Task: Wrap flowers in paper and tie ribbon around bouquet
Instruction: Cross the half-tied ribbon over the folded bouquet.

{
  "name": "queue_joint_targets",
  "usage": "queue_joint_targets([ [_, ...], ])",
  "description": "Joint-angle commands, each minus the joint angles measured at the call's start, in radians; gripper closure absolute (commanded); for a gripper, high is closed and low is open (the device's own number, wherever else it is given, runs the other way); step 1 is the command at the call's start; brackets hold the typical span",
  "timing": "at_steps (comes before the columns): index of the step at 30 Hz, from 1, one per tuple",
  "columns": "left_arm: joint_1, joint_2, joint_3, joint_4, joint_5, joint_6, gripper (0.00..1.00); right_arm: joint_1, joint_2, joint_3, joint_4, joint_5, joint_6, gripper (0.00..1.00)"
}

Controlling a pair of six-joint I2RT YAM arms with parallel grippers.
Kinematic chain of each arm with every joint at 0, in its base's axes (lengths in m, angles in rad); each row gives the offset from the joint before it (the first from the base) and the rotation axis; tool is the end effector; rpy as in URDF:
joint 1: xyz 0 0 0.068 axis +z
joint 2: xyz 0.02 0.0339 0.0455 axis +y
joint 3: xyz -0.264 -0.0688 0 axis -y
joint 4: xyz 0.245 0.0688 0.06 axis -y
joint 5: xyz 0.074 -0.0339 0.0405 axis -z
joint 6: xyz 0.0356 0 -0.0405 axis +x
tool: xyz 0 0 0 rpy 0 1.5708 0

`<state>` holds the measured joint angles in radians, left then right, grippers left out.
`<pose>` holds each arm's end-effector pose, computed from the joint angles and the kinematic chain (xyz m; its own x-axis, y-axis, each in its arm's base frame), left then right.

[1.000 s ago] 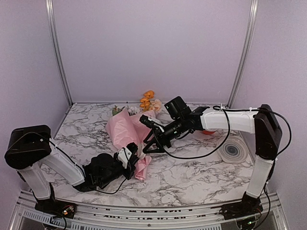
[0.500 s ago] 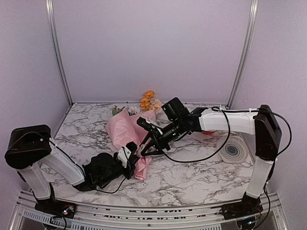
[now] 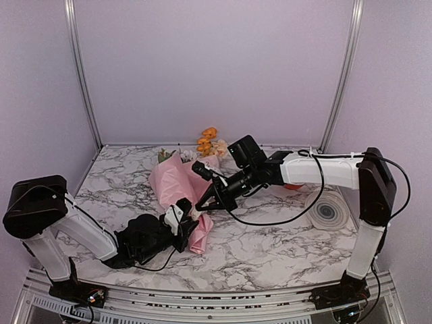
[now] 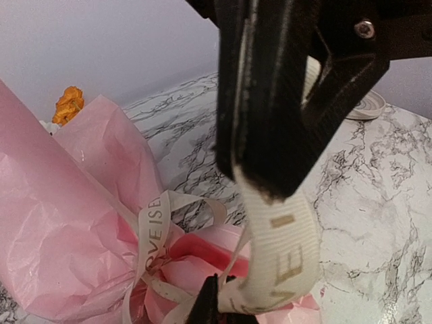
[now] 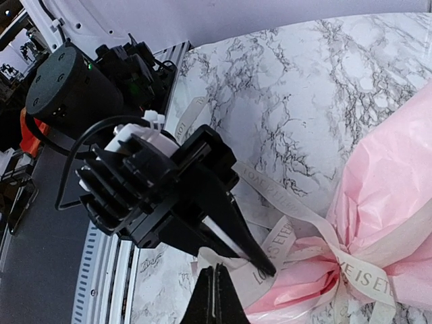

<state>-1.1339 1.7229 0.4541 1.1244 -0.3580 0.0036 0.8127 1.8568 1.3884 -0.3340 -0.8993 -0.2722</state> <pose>0.1367 -0.2633 0.1429 -0.0584 0.1329 -0.9894 0.7021 0.7100 0.0540 0.2596 0.3147 0.2406 -0.2541 -0.5117 -0.8207 -0.9284 -0.1089 0.3553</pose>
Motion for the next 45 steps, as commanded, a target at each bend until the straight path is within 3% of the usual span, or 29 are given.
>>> queue_joint_targets([
  [1,0.006,-0.082,-0.005,-0.136,0.004,-0.086,0.62,-0.010,-0.028,0.007,0.051,0.006,0.052,1.00],
  [3,0.006,-0.144,0.010,-0.269,0.000,-0.161,0.46,-0.010,-0.023,0.010,0.047,0.024,0.056,1.00],
  [10,0.008,-0.283,0.160,-1.125,-0.068,-0.598,0.35,-0.015,-0.016,0.010,0.055,0.073,0.069,1.00],
  [13,0.014,-0.277,0.153,-1.295,-0.040,-0.735,0.26,-0.016,-0.010,0.013,0.059,0.071,0.071,1.00],
  [18,0.062,-0.271,0.076,-1.319,0.028,-0.854,0.23,-0.015,-0.004,0.024,0.054,0.068,0.071,1.00],
  [23,0.065,-0.281,0.068,-1.324,0.013,-0.880,0.28,-0.016,-0.005,0.027,0.048,0.062,0.069,1.00],
  [32,0.052,-0.449,0.138,-1.357,0.003,-0.693,0.42,-0.015,0.002,0.025,0.039,0.065,0.065,1.00],
  [36,0.134,-0.557,0.119,-1.466,-0.064,-0.734,0.37,-0.016,0.003,0.024,0.032,0.066,0.062,1.00],
  [39,0.210,-0.576,0.061,-1.485,0.008,-0.763,0.30,-0.017,0.001,0.023,0.029,0.068,0.060,1.00],
  [45,0.218,-0.468,0.022,-1.409,0.176,-0.746,0.28,-0.017,0.012,0.028,0.035,0.068,0.066,1.00],
])
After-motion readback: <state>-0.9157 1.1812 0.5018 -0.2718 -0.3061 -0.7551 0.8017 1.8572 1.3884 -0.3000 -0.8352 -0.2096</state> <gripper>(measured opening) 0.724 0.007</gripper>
